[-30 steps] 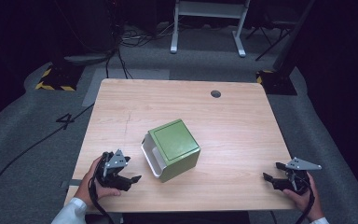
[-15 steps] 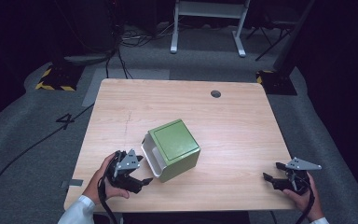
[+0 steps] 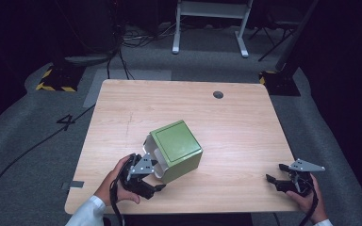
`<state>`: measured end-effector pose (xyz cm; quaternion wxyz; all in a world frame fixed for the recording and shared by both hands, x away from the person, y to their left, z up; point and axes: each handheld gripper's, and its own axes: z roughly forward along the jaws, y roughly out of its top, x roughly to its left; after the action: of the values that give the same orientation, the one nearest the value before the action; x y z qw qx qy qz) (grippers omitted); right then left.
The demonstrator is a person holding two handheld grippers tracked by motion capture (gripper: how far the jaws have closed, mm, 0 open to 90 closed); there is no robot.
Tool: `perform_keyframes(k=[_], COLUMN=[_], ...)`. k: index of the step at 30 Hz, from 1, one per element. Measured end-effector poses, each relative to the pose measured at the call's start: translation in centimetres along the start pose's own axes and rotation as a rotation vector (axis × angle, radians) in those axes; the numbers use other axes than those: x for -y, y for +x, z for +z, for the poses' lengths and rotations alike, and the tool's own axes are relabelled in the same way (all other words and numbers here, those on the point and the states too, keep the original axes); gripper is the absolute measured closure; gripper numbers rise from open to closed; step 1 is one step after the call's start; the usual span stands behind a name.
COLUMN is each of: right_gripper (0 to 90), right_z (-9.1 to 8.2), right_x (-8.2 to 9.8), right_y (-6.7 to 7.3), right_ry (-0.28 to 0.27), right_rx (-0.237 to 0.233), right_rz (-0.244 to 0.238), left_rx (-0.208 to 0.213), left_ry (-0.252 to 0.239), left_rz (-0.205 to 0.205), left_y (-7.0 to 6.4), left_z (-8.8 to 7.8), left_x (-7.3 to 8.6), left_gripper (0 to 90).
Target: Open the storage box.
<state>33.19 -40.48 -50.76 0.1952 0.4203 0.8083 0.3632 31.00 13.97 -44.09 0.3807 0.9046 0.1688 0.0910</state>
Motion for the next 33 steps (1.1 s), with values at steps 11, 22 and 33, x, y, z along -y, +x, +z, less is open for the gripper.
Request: perform_keyframes(k=[11,22,33], right_gripper=[20.8,20.8,20.9], right_z=[0.0,0.0,0.0], right_x=[0.0,0.0,0.0], right_y=[0.0,0.0,0.0], right_ry=[0.000,0.000,0.000], right_rx=[0.001,0.000,0.000], right_rz=[0.000,-0.001,0.000], left_rx=[0.040,0.029,0.004], left_ry=[0.066,0.068,0.075], left_rz=[0.008,-0.008,-0.081], left_y=[-0.2,0.1,0.8], left_z=[2.1,1.9,0.1], left_x=[-0.3,0.4,2.8], left_gripper=[17.3,17.3,19.7])
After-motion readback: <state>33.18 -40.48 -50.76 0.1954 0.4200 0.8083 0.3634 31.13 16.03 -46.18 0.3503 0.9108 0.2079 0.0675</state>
